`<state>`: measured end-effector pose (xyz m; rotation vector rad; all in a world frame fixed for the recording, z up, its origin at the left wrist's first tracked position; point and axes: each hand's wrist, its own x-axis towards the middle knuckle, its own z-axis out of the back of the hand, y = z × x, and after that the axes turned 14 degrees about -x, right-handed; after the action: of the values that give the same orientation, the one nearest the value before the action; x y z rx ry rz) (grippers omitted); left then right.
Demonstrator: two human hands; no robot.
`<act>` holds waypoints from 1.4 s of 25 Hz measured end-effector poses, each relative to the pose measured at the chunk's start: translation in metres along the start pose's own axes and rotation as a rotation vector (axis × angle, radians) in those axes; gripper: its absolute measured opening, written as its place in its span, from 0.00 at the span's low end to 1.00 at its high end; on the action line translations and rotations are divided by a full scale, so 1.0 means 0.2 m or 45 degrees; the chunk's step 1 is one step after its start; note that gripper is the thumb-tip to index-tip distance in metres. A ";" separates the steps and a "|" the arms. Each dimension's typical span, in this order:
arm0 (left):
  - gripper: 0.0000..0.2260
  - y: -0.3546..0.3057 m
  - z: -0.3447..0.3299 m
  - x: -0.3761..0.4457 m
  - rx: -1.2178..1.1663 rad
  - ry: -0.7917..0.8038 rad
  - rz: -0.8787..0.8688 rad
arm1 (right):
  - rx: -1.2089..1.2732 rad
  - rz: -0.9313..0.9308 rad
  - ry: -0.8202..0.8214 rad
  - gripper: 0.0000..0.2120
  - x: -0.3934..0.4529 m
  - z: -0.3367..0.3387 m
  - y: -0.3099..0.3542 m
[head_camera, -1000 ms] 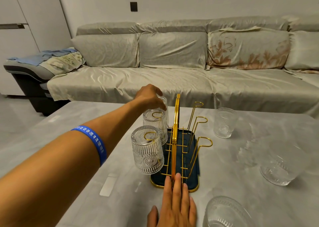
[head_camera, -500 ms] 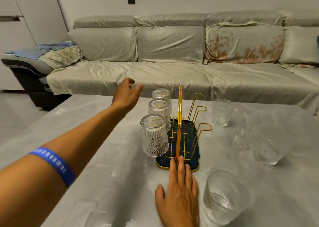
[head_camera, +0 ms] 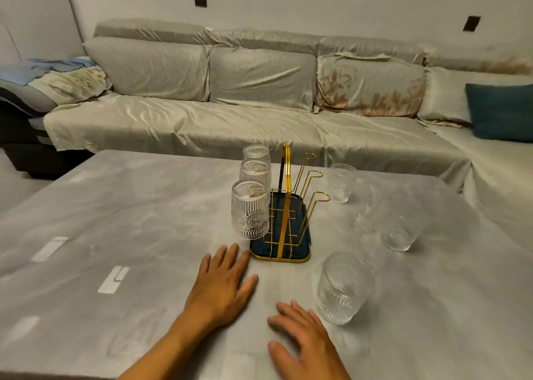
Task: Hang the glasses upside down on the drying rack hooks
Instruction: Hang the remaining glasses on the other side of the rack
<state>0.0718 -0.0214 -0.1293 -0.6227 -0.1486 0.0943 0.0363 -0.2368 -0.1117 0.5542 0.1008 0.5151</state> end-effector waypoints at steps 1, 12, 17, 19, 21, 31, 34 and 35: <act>0.30 0.02 -0.03 -0.01 0.086 0.016 0.003 | 0.234 -0.129 -0.062 0.12 -0.06 0.05 0.00; 0.32 -0.02 -0.04 -0.05 0.224 0.018 0.240 | 0.542 -0.363 -0.377 0.43 0.07 0.22 -0.27; 0.36 -0.02 -0.01 -0.04 0.261 0.110 0.206 | 0.381 -0.291 -0.172 0.41 0.10 0.34 -0.37; 0.37 0.01 0.00 -0.05 0.270 0.128 0.165 | 0.241 -0.205 -0.239 0.38 0.11 0.46 -0.35; 0.36 0.03 0.00 -0.07 0.248 0.092 0.149 | 0.232 -0.126 -0.357 0.39 0.15 0.64 -0.30; 0.36 0.03 -0.01 -0.07 0.231 0.065 0.148 | 0.292 0.054 -0.940 0.26 0.53 1.33 0.12; 0.36 0.03 0.00 -0.07 0.223 0.061 0.147 | 0.088 0.049 -0.908 0.22 0.62 1.21 0.11; 0.36 0.02 -0.01 -0.07 0.224 0.059 0.149 | 0.058 0.051 -0.871 0.21 0.64 1.15 0.10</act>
<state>0.0585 -0.0198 -0.1346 -0.4577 -0.0578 0.2035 0.1917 -0.2688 0.1002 0.7518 -0.5511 0.3400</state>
